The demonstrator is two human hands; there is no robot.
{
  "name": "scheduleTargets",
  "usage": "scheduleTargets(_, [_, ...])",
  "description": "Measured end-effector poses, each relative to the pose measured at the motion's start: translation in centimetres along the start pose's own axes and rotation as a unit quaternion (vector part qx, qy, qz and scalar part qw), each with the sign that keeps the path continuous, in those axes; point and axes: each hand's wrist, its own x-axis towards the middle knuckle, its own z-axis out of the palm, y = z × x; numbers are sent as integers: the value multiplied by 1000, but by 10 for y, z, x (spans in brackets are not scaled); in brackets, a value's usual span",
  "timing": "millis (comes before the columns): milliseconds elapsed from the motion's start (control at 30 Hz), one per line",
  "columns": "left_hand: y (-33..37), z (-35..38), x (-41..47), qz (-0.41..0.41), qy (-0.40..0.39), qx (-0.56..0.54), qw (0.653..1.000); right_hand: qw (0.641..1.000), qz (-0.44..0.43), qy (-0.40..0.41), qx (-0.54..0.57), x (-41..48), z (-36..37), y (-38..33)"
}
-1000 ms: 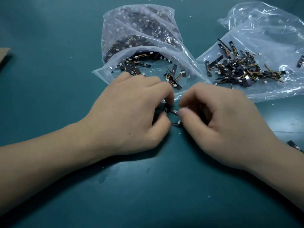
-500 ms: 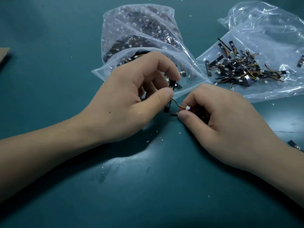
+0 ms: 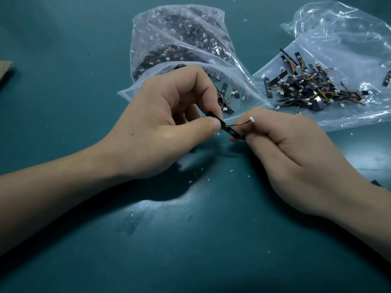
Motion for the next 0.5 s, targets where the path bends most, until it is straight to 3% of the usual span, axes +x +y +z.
scheduleTargets(167, [1, 1, -2, 9, -16, 19, 1000, 999, -29, -30, -17, -1, -1, 1])
scheduleTargets(500, [2, 5, -3, -21, -46, 100, 994, 998, -65, -4, 8, 1, 1, 7])
